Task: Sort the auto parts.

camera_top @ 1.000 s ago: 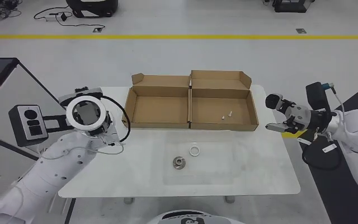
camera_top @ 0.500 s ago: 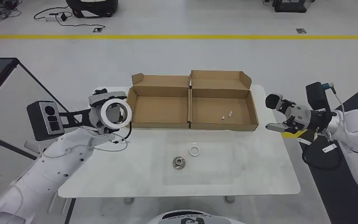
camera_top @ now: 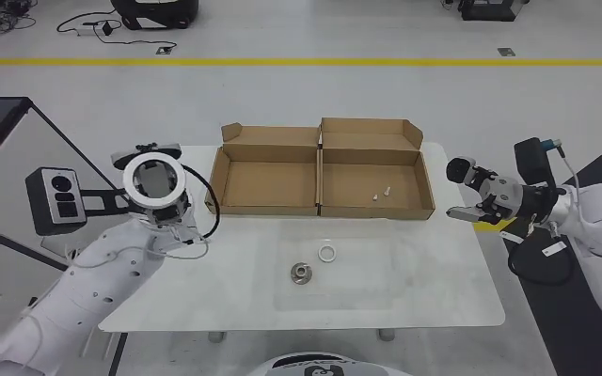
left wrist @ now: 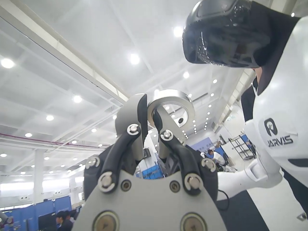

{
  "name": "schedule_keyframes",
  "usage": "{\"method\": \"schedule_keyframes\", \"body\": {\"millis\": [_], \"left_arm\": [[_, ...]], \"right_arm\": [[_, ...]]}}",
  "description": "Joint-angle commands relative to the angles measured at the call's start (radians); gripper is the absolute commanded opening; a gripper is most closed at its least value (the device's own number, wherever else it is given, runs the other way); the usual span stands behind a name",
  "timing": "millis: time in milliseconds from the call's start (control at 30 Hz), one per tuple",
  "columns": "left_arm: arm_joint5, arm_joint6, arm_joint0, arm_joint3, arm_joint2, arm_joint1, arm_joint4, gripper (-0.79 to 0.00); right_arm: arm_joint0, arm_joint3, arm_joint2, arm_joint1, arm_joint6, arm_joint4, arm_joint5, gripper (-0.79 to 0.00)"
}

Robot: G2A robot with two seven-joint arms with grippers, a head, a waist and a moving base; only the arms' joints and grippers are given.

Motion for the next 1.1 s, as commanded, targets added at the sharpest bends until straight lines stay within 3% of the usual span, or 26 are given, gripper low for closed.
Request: {"method": "schedule_keyframes", "body": {"millis": [0, 133, 600, 1067], "left_arm": [[-0.004, -0.004, 0.005, -0.008, -0.008, -0.004, -0.013, -0.785], [-0.012, -0.012, 0.02, -0.019, -0.023, -0.01, -0.022, -0.785], [-0.068, -0.068, 0.073, 0.041, -0.08, 0.0, 0.227, -0.785], [-0.057, -0.057, 0.088, -0.016, -0.108, -0.009, 0.115, -0.785]], "right_arm": [[0.0, 0.0, 0.0, 0.0, 0.0, 0.0, 0.0, 0.0], [0.0, 0.0, 0.0, 0.0, 0.0, 0.0, 0.0, 0.0], [0.0, 0.0, 0.0, 0.0, 0.0, 0.0, 0.0, 0.0], [0.0, 0.0, 0.0, 0.0, 0.0, 0.0, 0.0, 0.0]]}}
